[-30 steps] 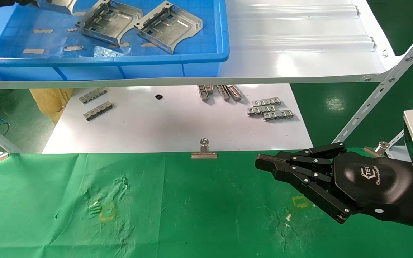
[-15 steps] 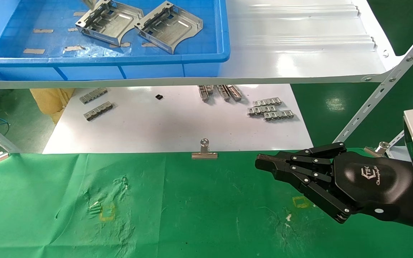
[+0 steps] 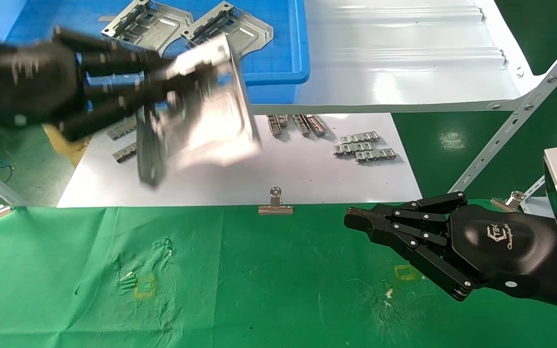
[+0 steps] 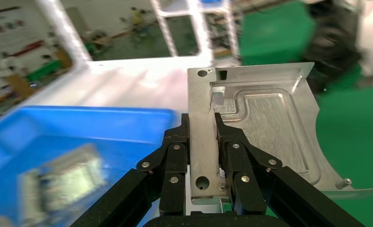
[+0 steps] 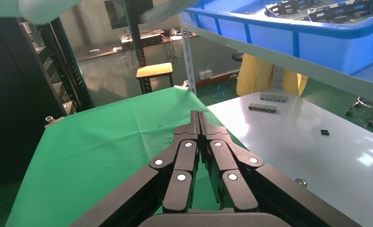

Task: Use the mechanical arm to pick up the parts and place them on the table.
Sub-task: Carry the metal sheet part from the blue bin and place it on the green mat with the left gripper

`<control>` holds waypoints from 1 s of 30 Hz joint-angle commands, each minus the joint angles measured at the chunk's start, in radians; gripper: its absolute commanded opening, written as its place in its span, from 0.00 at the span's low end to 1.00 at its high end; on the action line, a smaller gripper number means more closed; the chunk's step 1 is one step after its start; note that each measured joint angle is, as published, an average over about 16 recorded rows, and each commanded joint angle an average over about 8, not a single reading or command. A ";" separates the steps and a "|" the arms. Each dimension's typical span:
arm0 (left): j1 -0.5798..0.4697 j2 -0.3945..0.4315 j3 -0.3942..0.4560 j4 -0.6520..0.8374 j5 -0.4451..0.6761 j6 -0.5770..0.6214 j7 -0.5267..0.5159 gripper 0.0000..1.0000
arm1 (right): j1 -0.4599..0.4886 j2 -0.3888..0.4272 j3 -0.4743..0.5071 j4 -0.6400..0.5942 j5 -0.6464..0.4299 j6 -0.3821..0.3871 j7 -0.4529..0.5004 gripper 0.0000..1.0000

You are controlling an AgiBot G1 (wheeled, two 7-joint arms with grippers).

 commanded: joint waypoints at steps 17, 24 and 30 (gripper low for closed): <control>0.154 -0.164 0.232 -0.226 0.096 -0.102 0.134 0.00 | 0.000 0.000 0.000 0.000 0.000 0.000 0.000 0.00; 0.200 -0.174 0.264 -0.250 0.177 -0.155 0.181 0.00 | 0.000 0.000 0.000 0.000 0.000 0.000 0.000 0.00; 0.221 -0.172 0.281 -0.254 0.216 -0.187 0.192 0.00 | 0.000 0.000 0.000 0.000 0.000 0.000 0.000 0.00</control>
